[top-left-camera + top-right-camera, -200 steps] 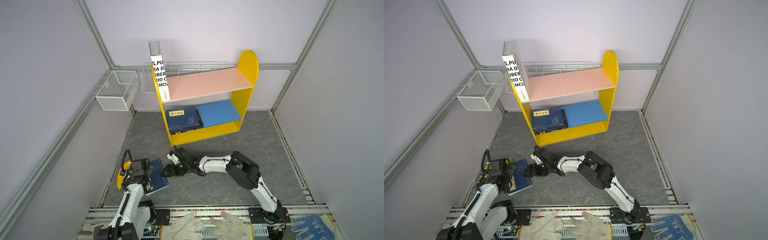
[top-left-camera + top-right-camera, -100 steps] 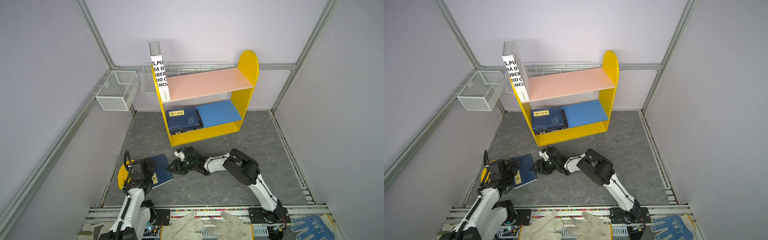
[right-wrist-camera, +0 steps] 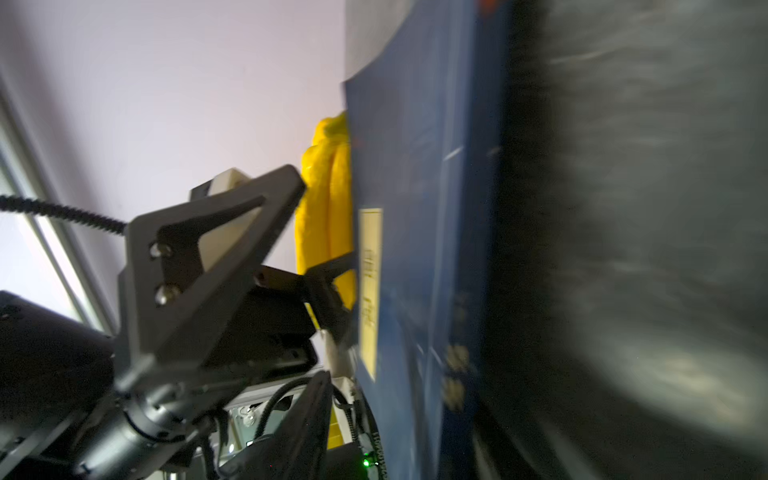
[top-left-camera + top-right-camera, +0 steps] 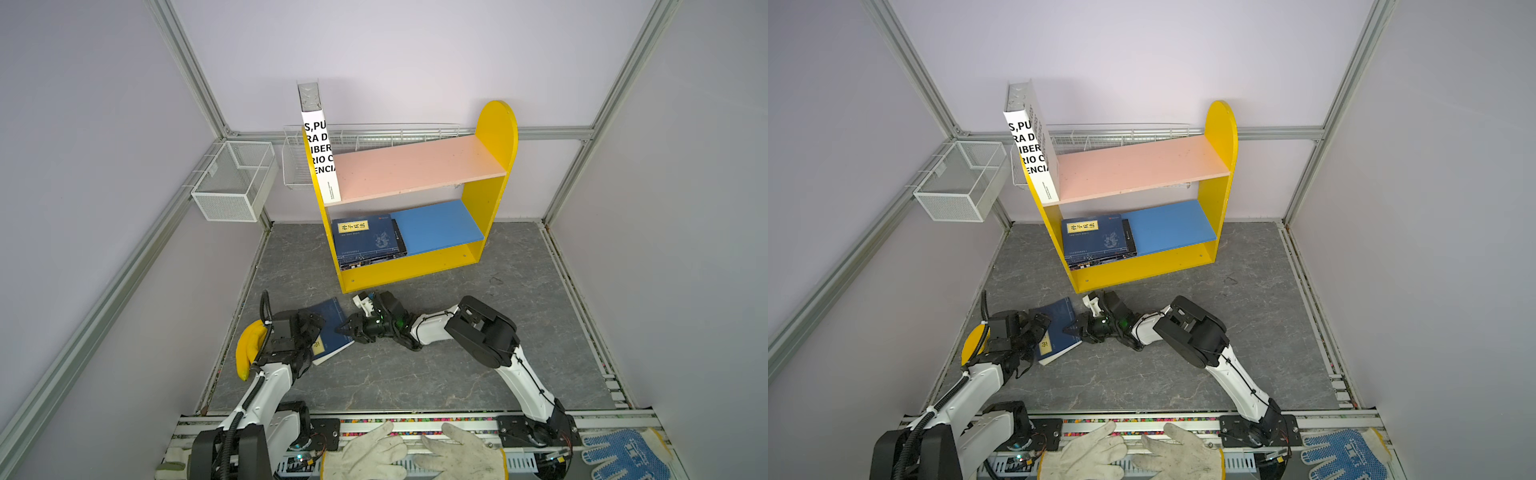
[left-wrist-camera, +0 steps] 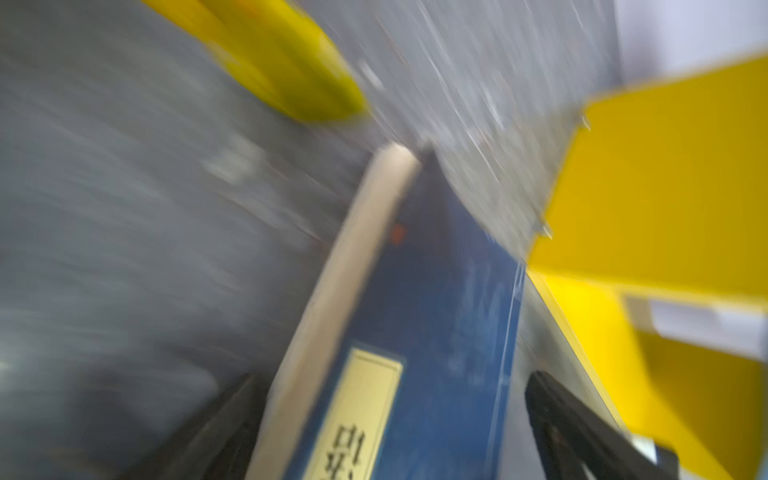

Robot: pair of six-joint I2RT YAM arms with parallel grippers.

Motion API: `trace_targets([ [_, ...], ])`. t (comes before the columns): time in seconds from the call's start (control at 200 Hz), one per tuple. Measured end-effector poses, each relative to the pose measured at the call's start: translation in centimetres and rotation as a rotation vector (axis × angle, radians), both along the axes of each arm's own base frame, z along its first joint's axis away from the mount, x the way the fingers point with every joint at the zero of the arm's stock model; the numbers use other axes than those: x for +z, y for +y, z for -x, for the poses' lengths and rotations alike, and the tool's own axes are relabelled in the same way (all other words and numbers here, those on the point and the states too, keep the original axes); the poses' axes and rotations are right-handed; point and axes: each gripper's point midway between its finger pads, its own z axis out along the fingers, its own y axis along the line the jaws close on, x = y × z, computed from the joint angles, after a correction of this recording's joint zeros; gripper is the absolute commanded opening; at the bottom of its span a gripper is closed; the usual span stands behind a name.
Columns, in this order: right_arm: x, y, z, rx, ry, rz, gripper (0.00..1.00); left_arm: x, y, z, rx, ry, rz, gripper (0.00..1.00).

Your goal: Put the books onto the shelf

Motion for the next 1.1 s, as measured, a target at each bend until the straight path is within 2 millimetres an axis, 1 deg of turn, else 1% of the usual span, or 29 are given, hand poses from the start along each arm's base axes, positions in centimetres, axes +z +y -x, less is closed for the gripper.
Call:
trace_targets([
  [0.07, 2.0, 1.2, 1.4, 0.035, -0.021, -0.073, 0.49, 0.2, -1.5, -0.1, -0.055, -0.008, 0.052, 0.99],
  [0.135, 1.9, 1.4, 1.6, 0.031, -0.005, -0.079, 0.49, 0.2, -1.6, -0.1, -0.058, -0.005, 0.069, 0.99],
  [0.21, 2.1, 1.3, 1.2, 0.023, -0.008, -0.091, 0.48, 0.3, -1.8, -0.2, -0.067, -0.012, 0.078, 0.99],
  [0.365, 2.4, 1.1, 1.2, 0.025, -0.037, -0.094, 0.33, 0.4, -2.3, -0.1, -0.087, -0.009, 0.094, 0.99],
  [0.425, 2.2, 1.0, 1.5, 0.027, -0.042, -0.076, 0.29, 0.5, -2.6, 0.1, -0.1, -0.006, 0.098, 0.99],
  [0.515, 1.8, 0.5, 1.8, 0.028, -0.054, -0.029, 0.27, 0.4, -2.7, 0.7, -0.103, 0.007, 0.097, 1.0],
  [0.615, 0.9, -0.5, 1.9, 0.021, -0.067, 0.052, 0.19, 0.4, -2.8, 1.4, -0.108, 0.026, 0.097, 1.0],
  [0.685, -0.1, -1.3, 2.1, 0.018, -0.08, 0.113, 0.16, 0.4, -2.9, 2.0, -0.112, 0.041, 0.096, 1.0],
  [0.795, -1.6, -2.9, 2.5, 0.021, -0.118, 0.206, 0.08, 1.1, -2.9, 2.2, -0.119, 0.048, 0.09, 1.0],
  [0.88, -2.0, -4.4, 2.6, 0.028, -0.171, 0.276, 0.07, 2.2, -3.0, 2.0, -0.132, 0.032, 0.087, 1.0],
  [0.925, -1.8, -5.2, 2.6, 0.036, -0.211, 0.311, 0.07, 2.9, -3.2, 1.8, -0.147, 0.017, 0.088, 1.0],
  [0.975, -1.1, -6.1, 2.6, 0.045, -0.272, 0.347, 0.07, 3.8, -3.6, 1.6, -0.172, -0.005, 0.096, 1.0],
  [1.1, 1.8, -8.3, 2.4, 0.096, -0.426, 0.396, 0.07, 6.3, -4.7, 1.6, -0.262, -0.051, 0.104, 0.99],
])
